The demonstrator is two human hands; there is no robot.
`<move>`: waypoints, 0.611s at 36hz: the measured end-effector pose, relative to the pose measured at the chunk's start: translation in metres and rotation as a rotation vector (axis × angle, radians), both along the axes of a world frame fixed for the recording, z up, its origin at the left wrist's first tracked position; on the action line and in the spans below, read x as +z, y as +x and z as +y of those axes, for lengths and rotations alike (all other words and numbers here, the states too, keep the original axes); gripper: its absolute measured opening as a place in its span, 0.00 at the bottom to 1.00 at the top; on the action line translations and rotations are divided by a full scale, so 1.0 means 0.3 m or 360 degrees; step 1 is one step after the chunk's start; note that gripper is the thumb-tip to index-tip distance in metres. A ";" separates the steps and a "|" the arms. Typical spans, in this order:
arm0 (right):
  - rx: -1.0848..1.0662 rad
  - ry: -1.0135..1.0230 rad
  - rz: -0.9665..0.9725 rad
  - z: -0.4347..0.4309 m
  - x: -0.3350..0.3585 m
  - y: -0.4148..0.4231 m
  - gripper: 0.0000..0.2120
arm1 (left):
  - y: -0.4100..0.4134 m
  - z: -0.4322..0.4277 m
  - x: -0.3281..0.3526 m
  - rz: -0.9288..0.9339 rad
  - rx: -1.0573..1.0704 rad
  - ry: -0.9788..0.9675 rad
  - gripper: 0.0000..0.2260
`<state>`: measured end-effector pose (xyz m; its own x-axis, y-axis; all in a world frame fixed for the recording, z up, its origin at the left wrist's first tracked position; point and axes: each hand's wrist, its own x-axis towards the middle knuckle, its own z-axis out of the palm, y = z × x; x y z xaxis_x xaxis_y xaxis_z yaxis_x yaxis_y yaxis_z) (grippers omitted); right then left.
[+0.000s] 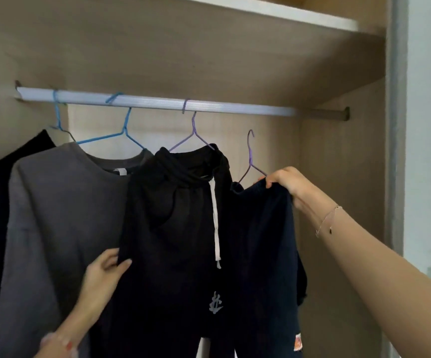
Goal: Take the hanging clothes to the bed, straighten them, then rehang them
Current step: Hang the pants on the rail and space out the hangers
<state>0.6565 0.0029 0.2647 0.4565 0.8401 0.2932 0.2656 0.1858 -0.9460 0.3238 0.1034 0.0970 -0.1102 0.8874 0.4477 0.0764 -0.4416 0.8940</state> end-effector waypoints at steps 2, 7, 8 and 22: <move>-0.0025 0.0000 -0.0023 0.041 0.041 0.018 0.12 | 0.036 0.002 0.096 -0.0077 -0.0098 0.0090 0.09; -0.0063 0.0041 -0.0059 0.135 0.124 0.062 0.12 | 0.115 0.012 0.315 0.0044 -0.0178 0.0383 0.07; -0.0085 0.0050 -0.0066 0.146 0.140 0.071 0.14 | 0.126 0.017 0.351 0.0064 -0.0160 0.0432 0.06; -0.0120 0.0195 -0.0216 0.225 0.303 0.083 0.19 | 0.162 0.052 0.445 0.0336 0.0082 0.0592 0.08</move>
